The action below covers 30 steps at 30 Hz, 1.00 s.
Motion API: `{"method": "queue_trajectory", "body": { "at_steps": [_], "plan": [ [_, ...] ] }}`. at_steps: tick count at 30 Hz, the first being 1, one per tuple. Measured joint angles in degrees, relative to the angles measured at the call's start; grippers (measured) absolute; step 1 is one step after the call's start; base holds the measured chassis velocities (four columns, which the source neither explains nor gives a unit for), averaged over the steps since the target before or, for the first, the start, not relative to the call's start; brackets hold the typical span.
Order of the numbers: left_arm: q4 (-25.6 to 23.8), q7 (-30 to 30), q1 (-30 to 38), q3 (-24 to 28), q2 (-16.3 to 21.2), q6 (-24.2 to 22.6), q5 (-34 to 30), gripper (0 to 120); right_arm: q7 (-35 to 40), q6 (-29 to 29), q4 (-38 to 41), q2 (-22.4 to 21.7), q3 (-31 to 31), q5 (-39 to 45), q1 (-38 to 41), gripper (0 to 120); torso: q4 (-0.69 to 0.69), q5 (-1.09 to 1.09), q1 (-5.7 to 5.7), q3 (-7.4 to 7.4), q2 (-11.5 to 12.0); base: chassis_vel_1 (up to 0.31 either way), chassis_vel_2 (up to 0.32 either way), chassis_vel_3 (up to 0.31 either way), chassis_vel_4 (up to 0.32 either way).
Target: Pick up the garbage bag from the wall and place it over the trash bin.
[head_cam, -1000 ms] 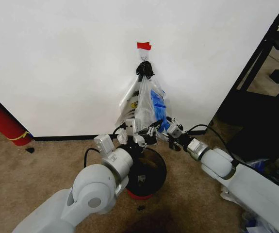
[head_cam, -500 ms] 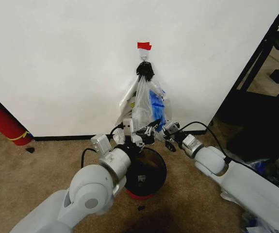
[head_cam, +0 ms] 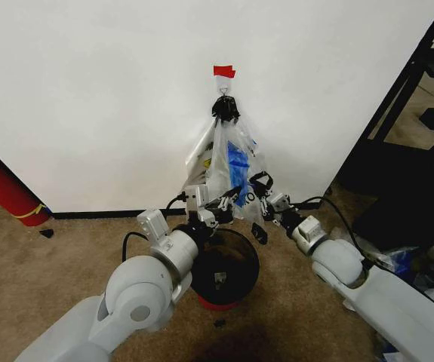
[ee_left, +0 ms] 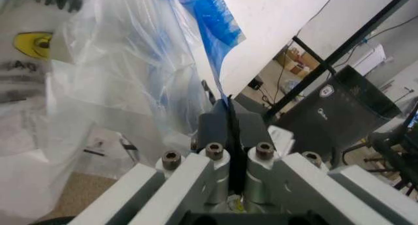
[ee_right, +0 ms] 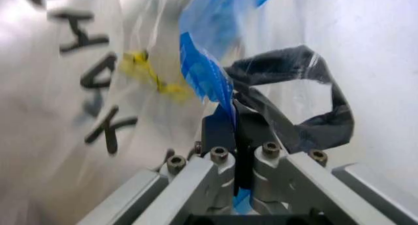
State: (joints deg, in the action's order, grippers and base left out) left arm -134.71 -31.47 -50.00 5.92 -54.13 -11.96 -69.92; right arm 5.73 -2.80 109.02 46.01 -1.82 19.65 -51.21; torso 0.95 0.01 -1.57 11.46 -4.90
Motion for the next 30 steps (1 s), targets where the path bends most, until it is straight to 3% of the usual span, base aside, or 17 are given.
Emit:
{"method": "queue_trajectory", "body": {
  "at_steps": [9, 16, 30],
  "plan": [
    [-1.8, 0.3, -3.5, -2.9, 1.0, 0.4, 1.1, 0, 2.9, 0.9, 2.2, 3.0, 1.9, 6.4, -1.5, 0, 0.0, 0.0, 0.0, 0.0, 0.0, 0.0, 0.0, 0.0, 0.0],
    [-4.9, 0.8, -10.1, -7.7, 2.1, 0.7, 2.8, 0, 4.8, 0.9, 4.2, 6.8, 2.4, 13.3, -2.2, 0, 0.0, -0.02, 0.0, 0.0, 0.0, 0.0, 0.0, 0.0, 0.0],
    [-7.4, 0.9, -14.7, -10.0, 2.6, 0.8, 4.3, 0, 5.5, 3.0, 8.5, 9.4, 6.2, 14.0, -8.6, 0, 0.0, -0.01, 0.0, 0.0, 0.0, 0.0, 0.0, 0.0, 0.0]
  ]
}}
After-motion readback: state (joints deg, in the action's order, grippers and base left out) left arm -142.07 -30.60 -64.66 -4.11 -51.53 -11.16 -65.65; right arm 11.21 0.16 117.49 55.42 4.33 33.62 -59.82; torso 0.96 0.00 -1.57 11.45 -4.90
